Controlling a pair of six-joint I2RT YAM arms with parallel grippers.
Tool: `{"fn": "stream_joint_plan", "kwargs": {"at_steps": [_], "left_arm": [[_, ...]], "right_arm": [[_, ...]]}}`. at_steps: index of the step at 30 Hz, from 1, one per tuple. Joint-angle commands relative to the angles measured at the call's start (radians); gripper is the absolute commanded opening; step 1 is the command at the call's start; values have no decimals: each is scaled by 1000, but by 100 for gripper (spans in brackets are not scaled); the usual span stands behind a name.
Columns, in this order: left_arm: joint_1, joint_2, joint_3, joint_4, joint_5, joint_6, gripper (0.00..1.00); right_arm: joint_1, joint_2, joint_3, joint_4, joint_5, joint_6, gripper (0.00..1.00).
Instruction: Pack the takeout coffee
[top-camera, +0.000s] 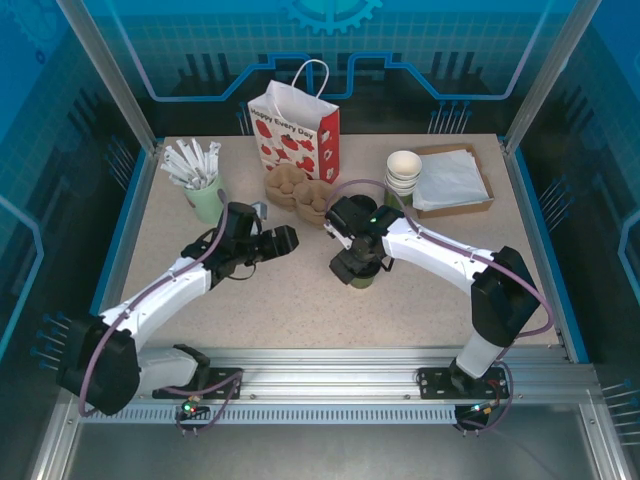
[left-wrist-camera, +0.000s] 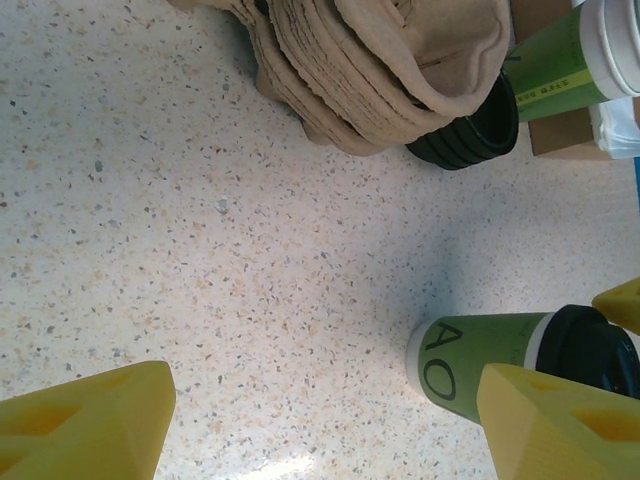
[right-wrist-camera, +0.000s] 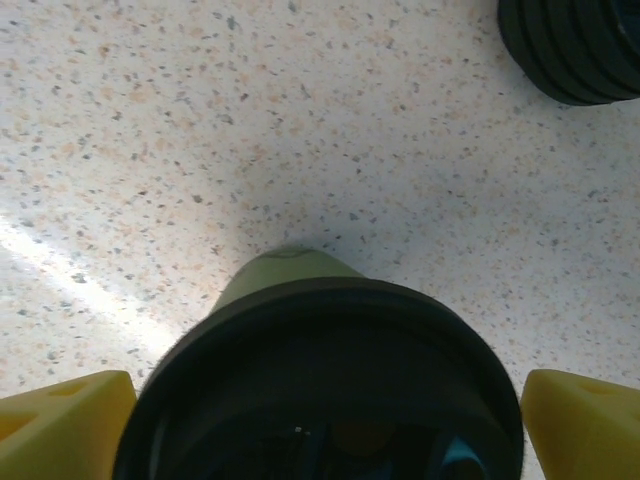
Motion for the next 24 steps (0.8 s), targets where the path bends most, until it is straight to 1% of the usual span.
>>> {"fn": "stream_joint_plan", "kwargs": {"at_steps": [1,4,6,9,11,13,17,20,24], "left_arm": [[10,61,98,5,-72,91,80],[10,137,183,-3,-131,161,80],[10,191,250,-16,-161,220,80],[10,299,375,-78,-218,303,78],[10,370,446,-89,-230,390,76],[14,439,522,-118,-220,478,74],[41,560,666,-181,-148,615,71],[58,618,718,-179,-89,689,70],[65,698,798,-220,-80,759,71]], "right_arm": [[-8,-42,43,49,-106,-6,100],[-19,-91,68,130,-201,-1,100],[-34,-127,72,185,-243,11,100],[-77,-182,57,256,-292,47,100],[-111,-211,43,281,-304,58,100],[-135,-233,29,292,-307,61,100],[-175,-267,-8,291,-323,70,100],[-193,-283,-36,291,-335,72,100],[-205,-294,-61,294,-338,77,100]]}}
